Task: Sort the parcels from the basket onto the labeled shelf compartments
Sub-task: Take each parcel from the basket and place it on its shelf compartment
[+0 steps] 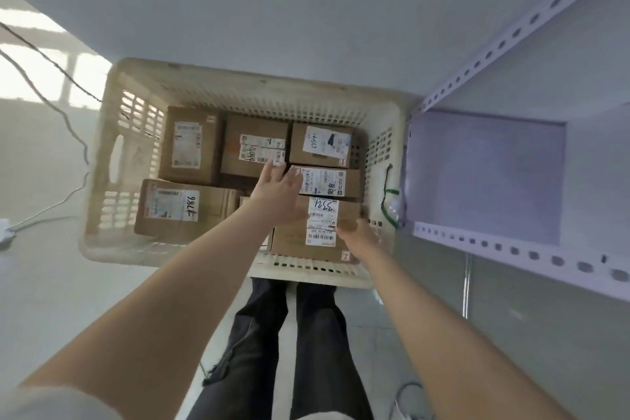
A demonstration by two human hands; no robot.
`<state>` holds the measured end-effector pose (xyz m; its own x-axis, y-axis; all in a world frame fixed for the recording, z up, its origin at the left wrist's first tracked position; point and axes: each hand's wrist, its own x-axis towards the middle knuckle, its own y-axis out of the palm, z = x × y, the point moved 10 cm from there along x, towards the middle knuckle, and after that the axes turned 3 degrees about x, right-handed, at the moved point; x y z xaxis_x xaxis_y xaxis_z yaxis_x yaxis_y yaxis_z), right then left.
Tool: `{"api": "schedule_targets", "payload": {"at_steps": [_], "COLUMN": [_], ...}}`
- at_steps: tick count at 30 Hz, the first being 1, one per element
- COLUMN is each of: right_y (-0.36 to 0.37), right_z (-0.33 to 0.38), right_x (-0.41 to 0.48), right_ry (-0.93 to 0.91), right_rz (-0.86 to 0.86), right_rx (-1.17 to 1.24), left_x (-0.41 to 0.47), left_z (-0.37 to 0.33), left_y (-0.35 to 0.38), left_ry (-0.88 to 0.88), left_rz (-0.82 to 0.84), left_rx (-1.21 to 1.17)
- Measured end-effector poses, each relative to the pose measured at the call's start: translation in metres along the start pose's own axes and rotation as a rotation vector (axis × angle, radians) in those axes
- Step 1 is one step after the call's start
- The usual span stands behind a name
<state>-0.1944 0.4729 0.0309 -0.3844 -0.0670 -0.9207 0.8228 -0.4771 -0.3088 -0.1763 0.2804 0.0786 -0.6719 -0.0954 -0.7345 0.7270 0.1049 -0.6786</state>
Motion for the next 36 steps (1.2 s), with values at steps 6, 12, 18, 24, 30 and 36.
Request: {"api": "schedule_targets", "payload": {"at_steps": [6,12,18,24,30,36], "right_y": [0.015,0.035,0.040,0.037,0.023,-0.020], "right_z": [-0.039,-0.068,-0.077,-0.074,-0.056,0.006], "right_x": [0.048,0.092,0.116,0.121,0.122,0.123], "right_ry": [0.030,0.075,0.082,0.089,-0.013,-0.182], "right_rz": [-0.103,-0.124,-0.107,-0.078,-0.146,-0.225], "right_rx": [0.027,0.098,0.337,0.429,0.407,0.209], "left_x": [0.064,0.123,0.143,0.151,0.149,0.146], "left_z": [-0.015,-0.034,-0.054,-0.047,-0.032,-0.001], "left_y": [0.050,0.091,0.111,0.121,0.112,0.085], "left_ry": [0.099,0.167,0.210,0.168,0.106,-0.018], "left_rz": [0.056,0.095,0.205,0.263,0.186,0.013], "left_rx": [-0.074,-0.104,-0.267,-0.337,-0.456,-0.700]}}
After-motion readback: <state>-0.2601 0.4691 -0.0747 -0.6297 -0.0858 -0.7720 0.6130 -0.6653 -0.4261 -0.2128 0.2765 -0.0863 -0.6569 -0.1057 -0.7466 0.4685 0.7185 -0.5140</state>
